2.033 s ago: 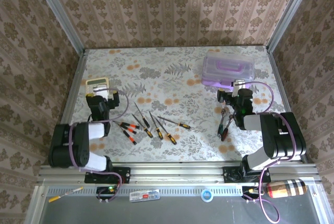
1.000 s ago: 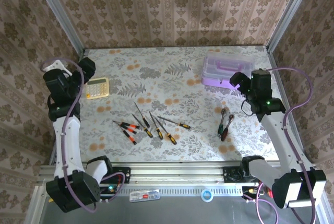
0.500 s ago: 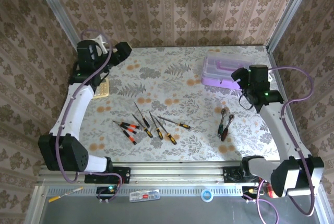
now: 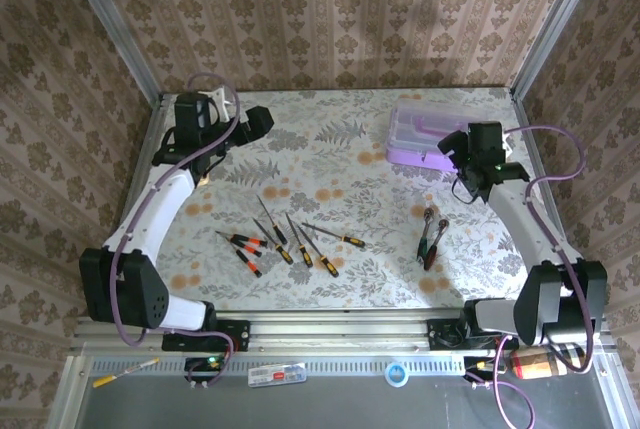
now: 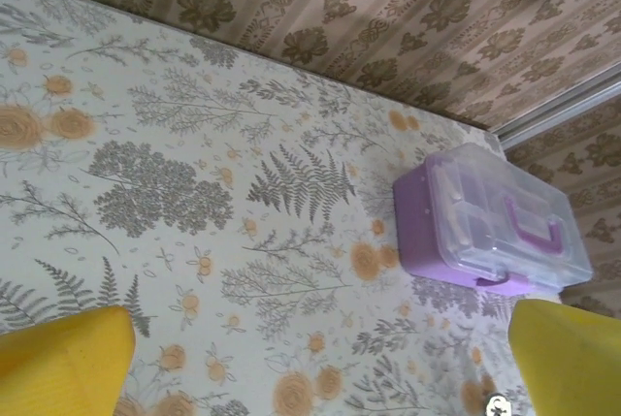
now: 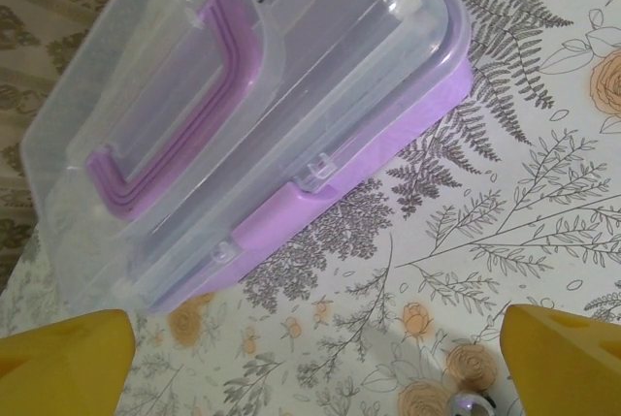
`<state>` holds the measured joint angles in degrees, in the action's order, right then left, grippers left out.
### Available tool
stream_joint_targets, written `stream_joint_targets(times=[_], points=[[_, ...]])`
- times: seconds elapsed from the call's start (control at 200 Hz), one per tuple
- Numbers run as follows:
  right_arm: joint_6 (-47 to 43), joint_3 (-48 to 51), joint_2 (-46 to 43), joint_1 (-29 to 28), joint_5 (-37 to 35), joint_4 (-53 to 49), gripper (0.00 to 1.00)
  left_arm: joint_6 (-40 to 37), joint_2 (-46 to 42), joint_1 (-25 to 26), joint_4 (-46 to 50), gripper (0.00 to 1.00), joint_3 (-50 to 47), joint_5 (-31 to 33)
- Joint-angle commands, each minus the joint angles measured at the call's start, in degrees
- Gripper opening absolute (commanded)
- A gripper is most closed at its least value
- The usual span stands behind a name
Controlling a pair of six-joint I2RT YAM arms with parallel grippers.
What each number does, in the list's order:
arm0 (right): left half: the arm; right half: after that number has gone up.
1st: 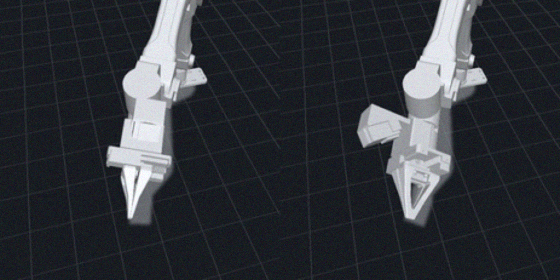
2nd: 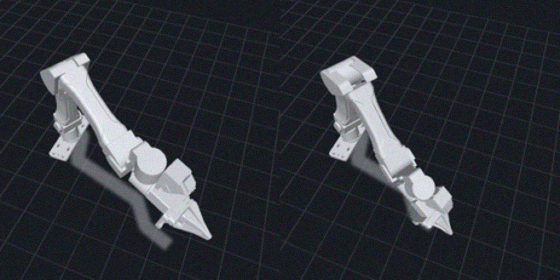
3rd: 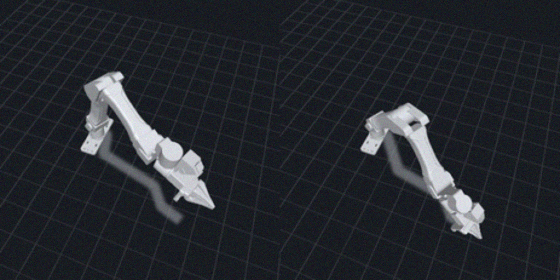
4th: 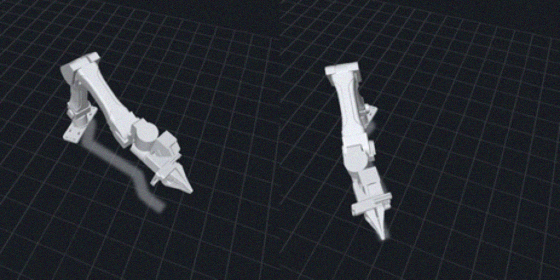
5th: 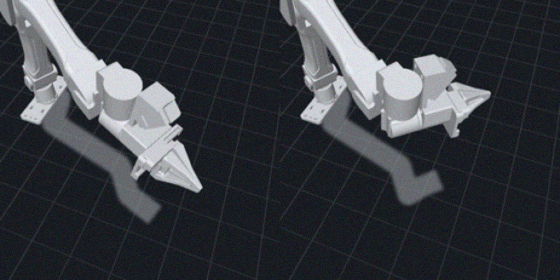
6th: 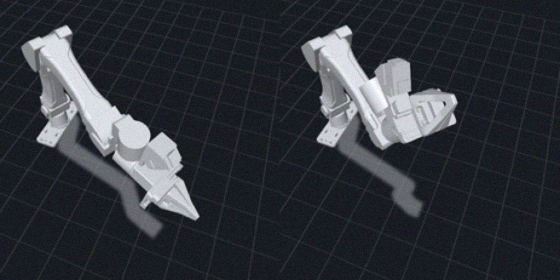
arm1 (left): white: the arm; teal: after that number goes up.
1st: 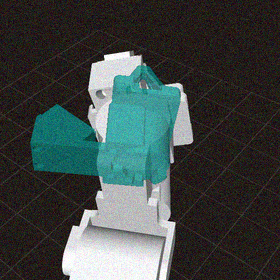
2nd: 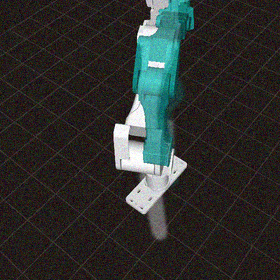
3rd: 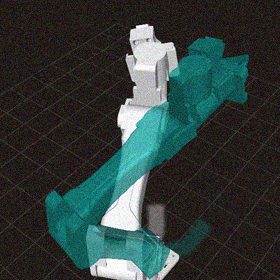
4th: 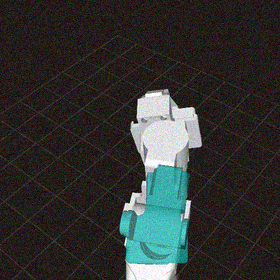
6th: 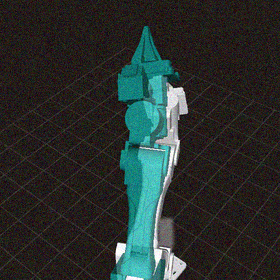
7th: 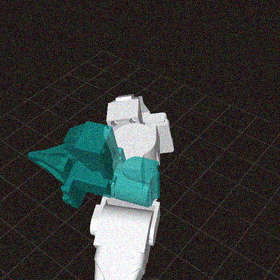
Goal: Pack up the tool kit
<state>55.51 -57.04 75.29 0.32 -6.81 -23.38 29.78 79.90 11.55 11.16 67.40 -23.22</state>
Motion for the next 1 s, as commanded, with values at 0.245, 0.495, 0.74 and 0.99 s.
stream_joint_targets(times=[0.245, 0.495, 0.74, 0.99], points=[[2.7, -4.2, 5.5, 0.8, -0.8, 2.4, 0.92, -5.1, -4.0, -0.7, -7.6, 1.0, -7.4, 10.1], [3.1, -10.1, 13.7, 1.4, 2.0, 1.8, 0.93, 1.6, -1.3, -3.9, -6.7, 1.0, -5.3, 3.3], [6.5, -22.3, 26.6, 3.9, 6.6, -6.5, 0.94, 7.7, 4.5, -3.4, -4.6, 1.0, -2.0, -6.3], [11.8, -23.1, 32.3, 3.9, 11.4, -5.1, 0.92, 4.7, 1.1, -1.4, -2.3, 1.0, -2.6, -3.9]])
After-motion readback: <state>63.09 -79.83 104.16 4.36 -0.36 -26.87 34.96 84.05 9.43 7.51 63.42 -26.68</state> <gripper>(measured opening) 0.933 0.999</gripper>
